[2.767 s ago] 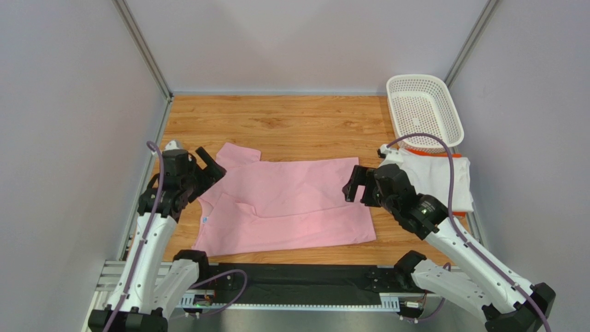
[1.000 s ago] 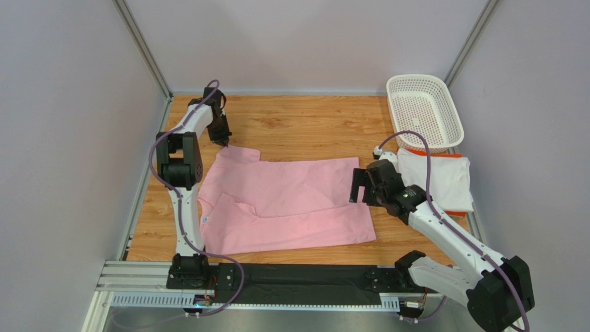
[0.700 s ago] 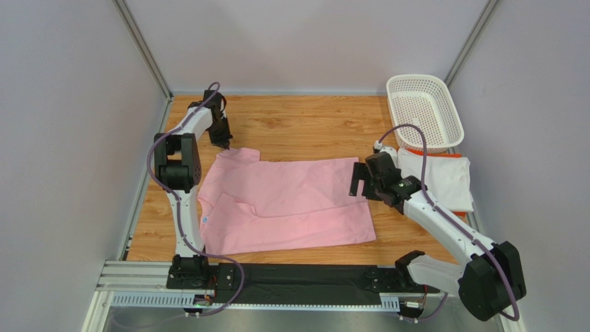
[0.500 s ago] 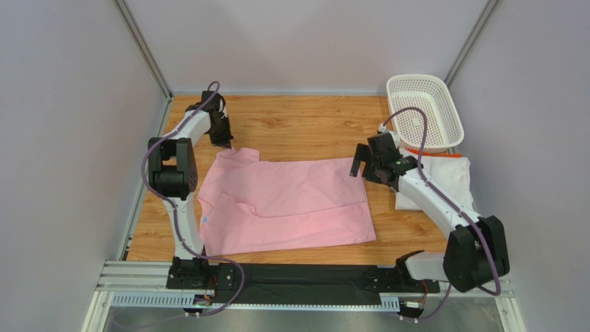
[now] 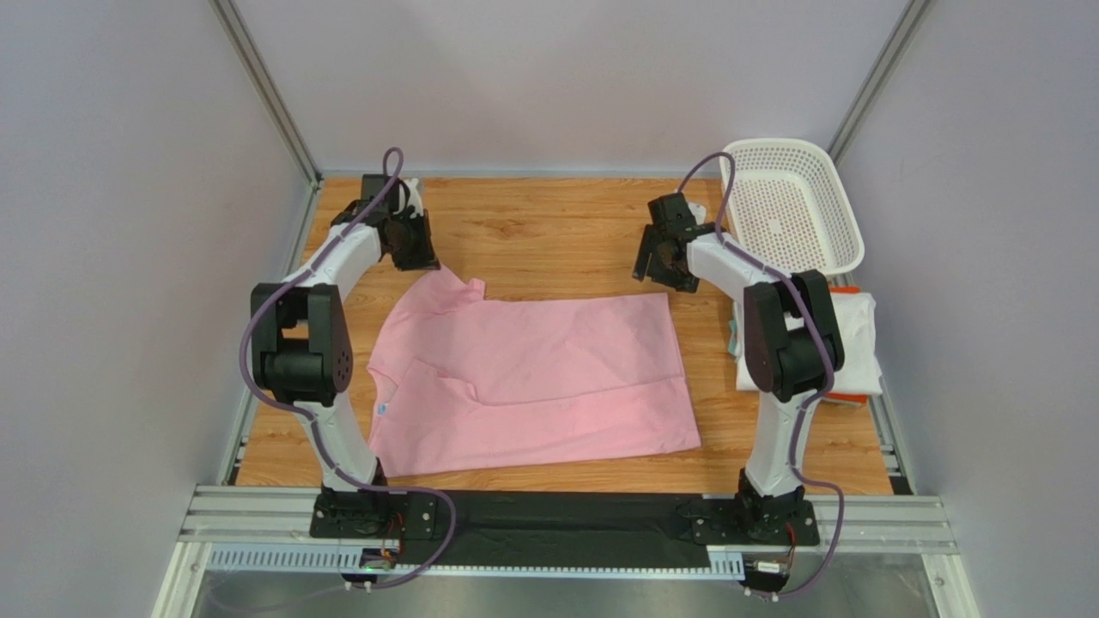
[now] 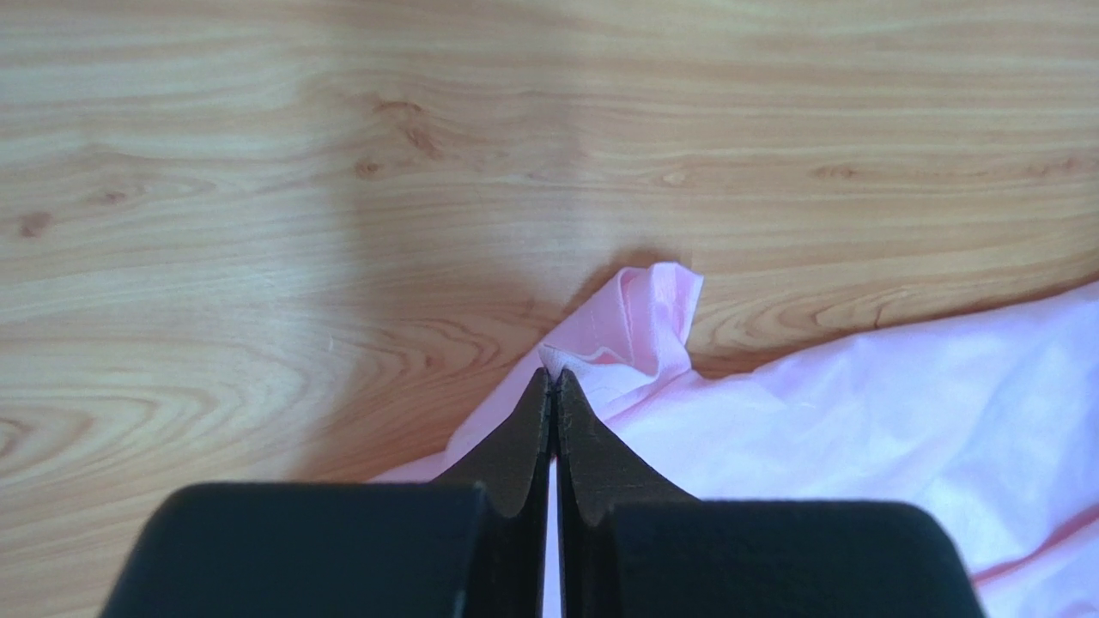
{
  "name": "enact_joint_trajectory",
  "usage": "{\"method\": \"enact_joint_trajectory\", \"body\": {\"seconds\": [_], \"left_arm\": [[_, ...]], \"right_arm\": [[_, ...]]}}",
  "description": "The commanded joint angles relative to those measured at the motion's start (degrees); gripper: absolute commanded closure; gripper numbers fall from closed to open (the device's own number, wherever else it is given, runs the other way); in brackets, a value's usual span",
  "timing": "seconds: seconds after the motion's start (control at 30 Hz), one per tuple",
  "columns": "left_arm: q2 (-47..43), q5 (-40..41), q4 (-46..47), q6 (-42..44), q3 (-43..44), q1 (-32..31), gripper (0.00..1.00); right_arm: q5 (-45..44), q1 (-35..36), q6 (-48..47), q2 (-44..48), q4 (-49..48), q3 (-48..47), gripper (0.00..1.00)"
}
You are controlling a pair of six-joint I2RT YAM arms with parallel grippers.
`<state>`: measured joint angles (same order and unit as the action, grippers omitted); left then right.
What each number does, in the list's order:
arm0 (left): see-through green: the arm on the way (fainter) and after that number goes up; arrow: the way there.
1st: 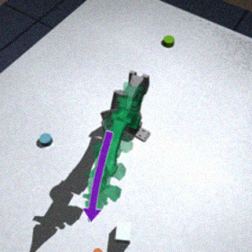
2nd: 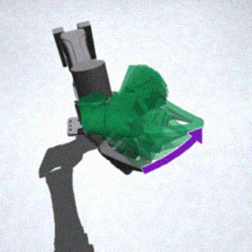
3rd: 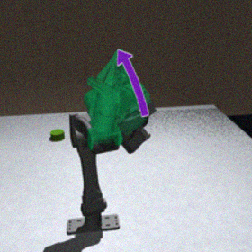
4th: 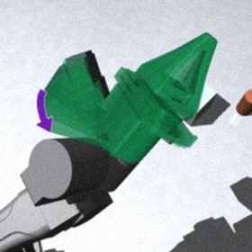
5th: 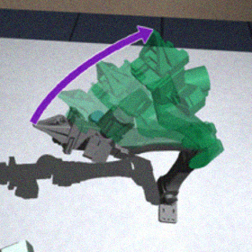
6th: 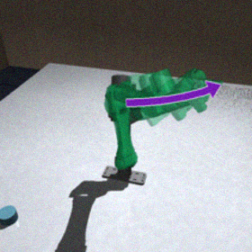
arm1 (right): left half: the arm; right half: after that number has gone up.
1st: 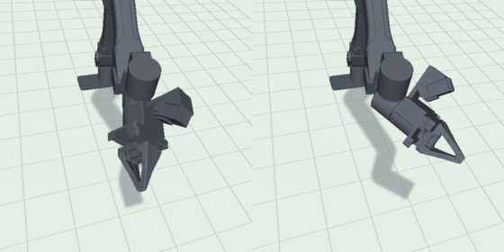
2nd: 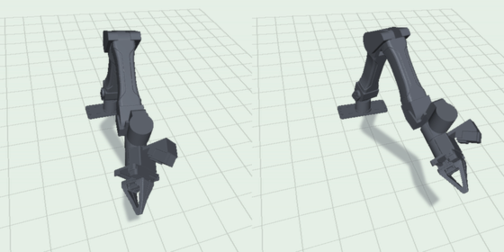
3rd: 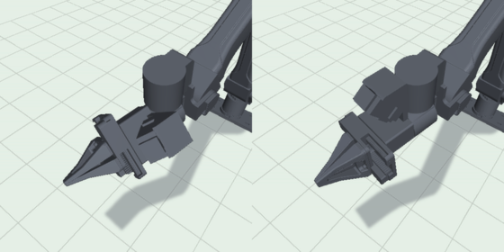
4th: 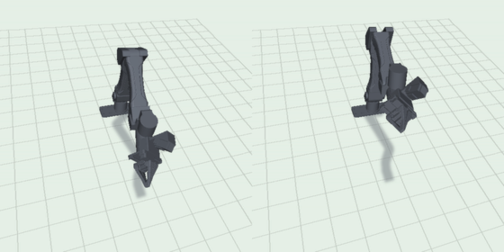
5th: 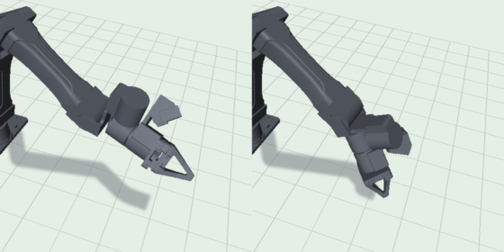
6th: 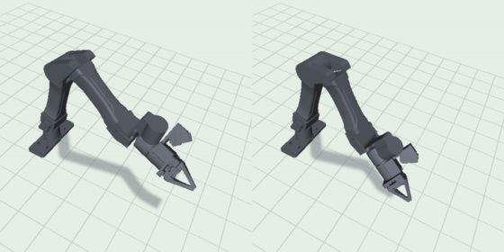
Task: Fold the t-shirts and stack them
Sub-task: Fold the tshirt
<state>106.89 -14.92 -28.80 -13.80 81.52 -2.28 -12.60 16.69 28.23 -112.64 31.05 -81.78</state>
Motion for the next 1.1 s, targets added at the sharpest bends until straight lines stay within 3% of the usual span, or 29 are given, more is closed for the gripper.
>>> {"method": "enact_joint_trajectory", "body": {"seconds": [0.0, 0.3, 0.63, 1.07], "left_arm": [[-4.4, -3.3, 3.5, 2.3, -2.2, -0.2, 1.00], [-7.8, -4.0, 6.7, 2.2, -7.9, -0.2, 1.00], [-14.2, -4.2, 10.0, 0.6, -14.1, -0.2, 1.00], [-29.3, -3.5, 12.7, -2.0, -26.4, -0.2, 1.00]], "right_arm": [[-2.1, -0.1, -0.4, -2.1, 0.8, -3.6, 0.29], [-2.6, -0.1, 0.8, -4.2, 0.8, -2.3, 0.50], [-1.7, 0.0, 0.7, -0.8, 0.2, 1.4, 0.99], [-0.9, 1.9, -2.5, 11.7, -2.9, 10.2, 1.00]]}}
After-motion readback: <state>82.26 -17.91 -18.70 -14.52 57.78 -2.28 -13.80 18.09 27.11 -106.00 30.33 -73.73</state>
